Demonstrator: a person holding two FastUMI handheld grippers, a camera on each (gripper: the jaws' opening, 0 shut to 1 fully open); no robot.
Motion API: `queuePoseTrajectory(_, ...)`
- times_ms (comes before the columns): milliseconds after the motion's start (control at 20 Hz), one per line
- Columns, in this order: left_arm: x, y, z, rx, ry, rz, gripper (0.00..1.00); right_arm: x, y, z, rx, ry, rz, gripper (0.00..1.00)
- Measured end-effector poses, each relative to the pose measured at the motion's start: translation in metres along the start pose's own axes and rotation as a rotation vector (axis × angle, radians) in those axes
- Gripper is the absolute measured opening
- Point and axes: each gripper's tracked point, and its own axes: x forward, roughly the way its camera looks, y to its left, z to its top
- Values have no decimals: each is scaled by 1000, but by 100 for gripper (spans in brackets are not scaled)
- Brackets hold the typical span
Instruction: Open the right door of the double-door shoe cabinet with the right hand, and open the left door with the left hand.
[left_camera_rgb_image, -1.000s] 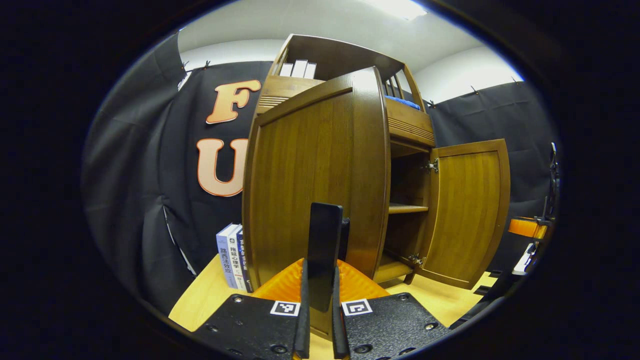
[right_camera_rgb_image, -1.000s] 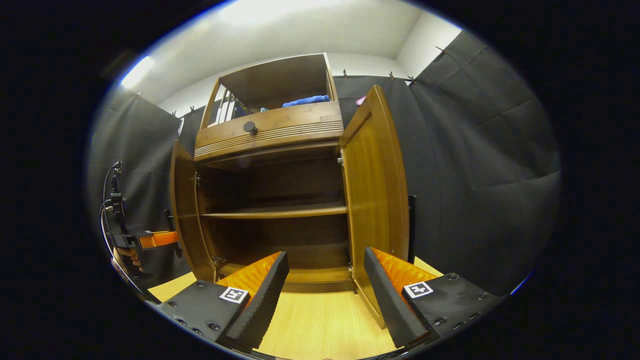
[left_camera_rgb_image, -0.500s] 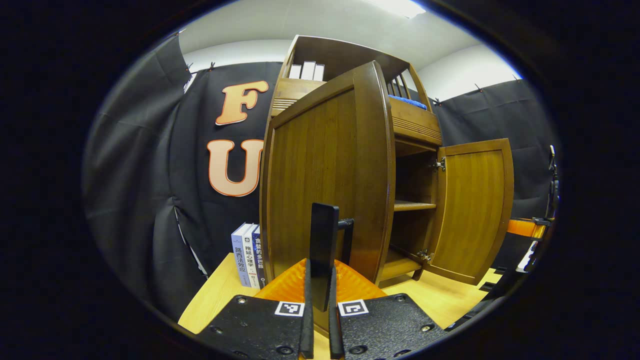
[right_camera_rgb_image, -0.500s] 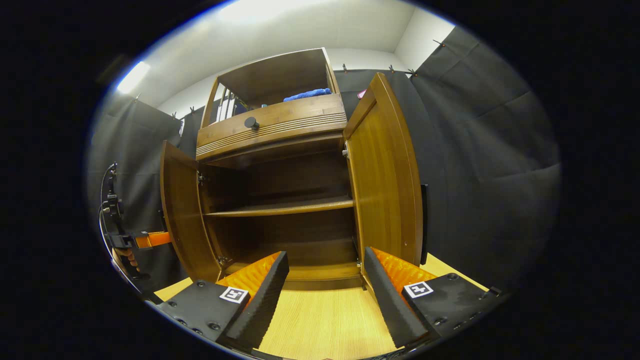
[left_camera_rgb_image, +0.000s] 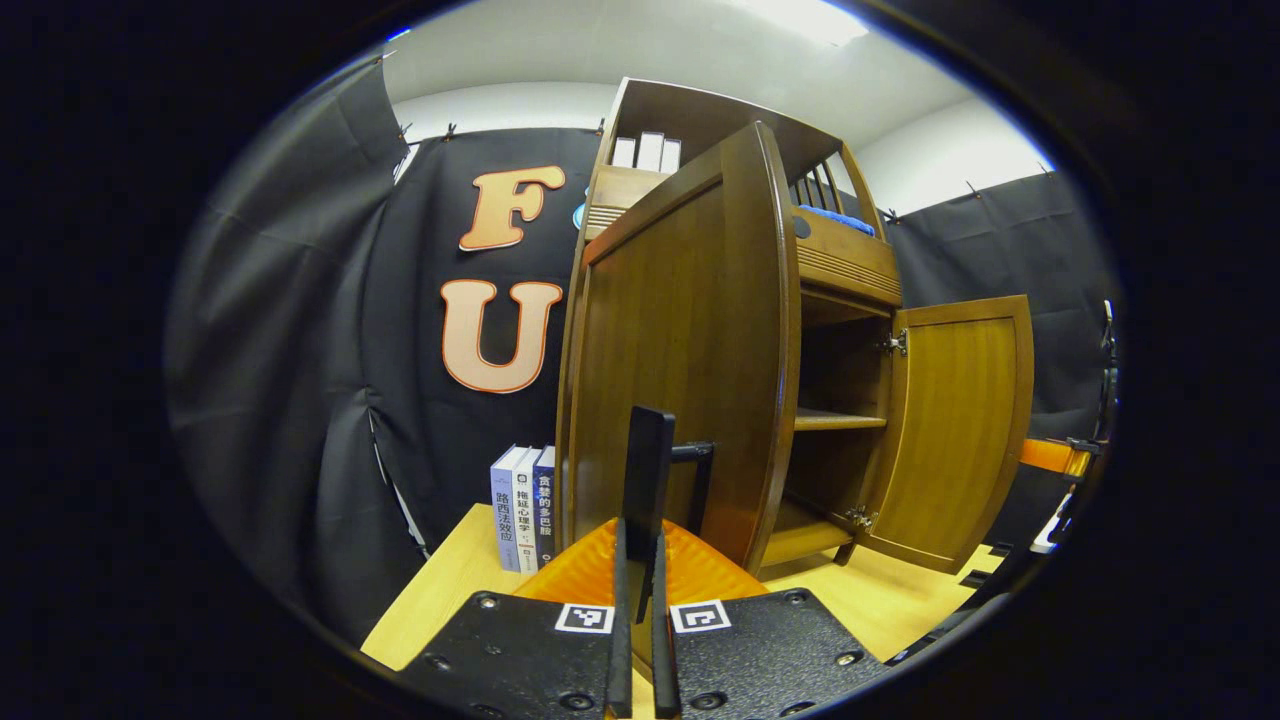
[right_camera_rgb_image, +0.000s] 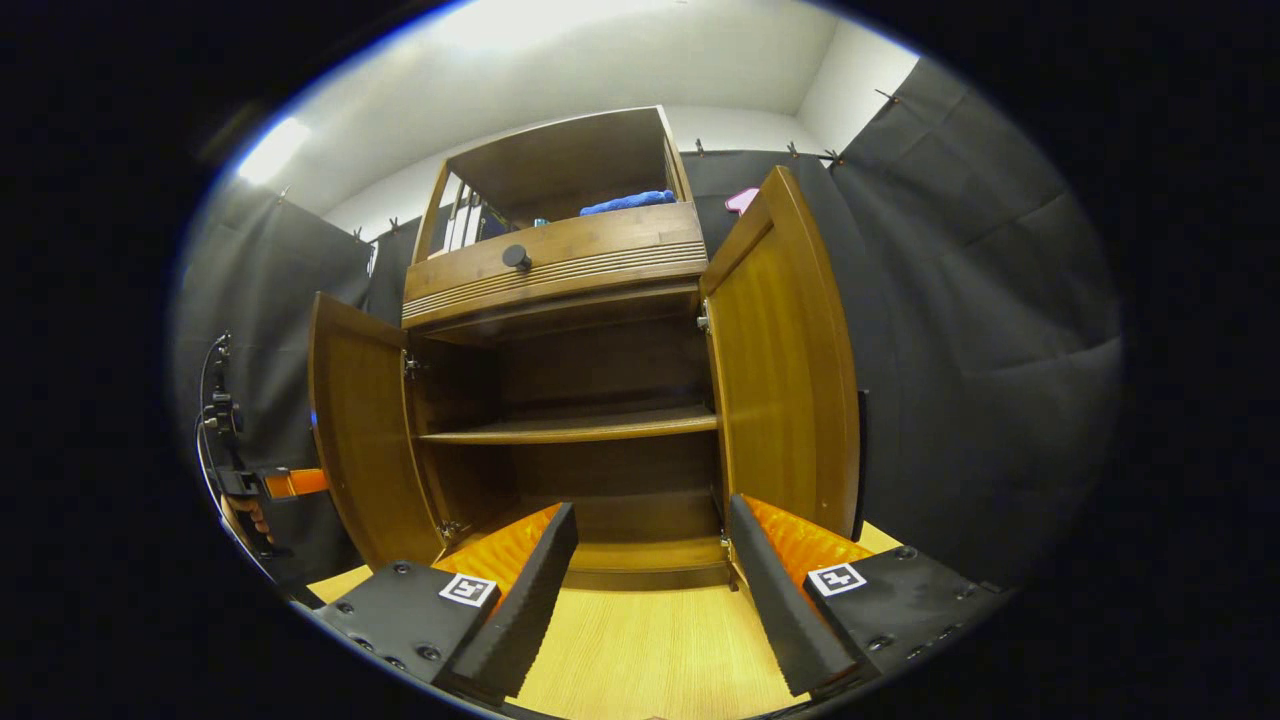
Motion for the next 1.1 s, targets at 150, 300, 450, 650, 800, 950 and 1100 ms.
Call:
queuePoseTrajectory(150,-6,17,2,19,-7,36,3,2,5,-4,-14,10,10,98)
queuePoseTrajectory(300,-11,31,3,-4,-16,56,3,4,11,-3,-14,8,22,98)
queuePoseTrajectory(450,-15,53,4,-11,-28,91,0,6,17,-3,-18,6,31,98)
queuePoseTrajectory(650,-14,57,3,-35,-29,69,2,7,27,0,-17,1,43,98)
queuePoseTrajectory(800,-15,66,4,-20,-28,80,1,6,34,4,-29,-13,52,98)
queuePoseTrajectory(950,-15,80,3,-31,-36,103,1,4,39,4,-39,-16,63,98)
queuePoseTrajectory(1100,-16,94,4,-26,-41,115,1,4,41,6,-49,-17,60,98)
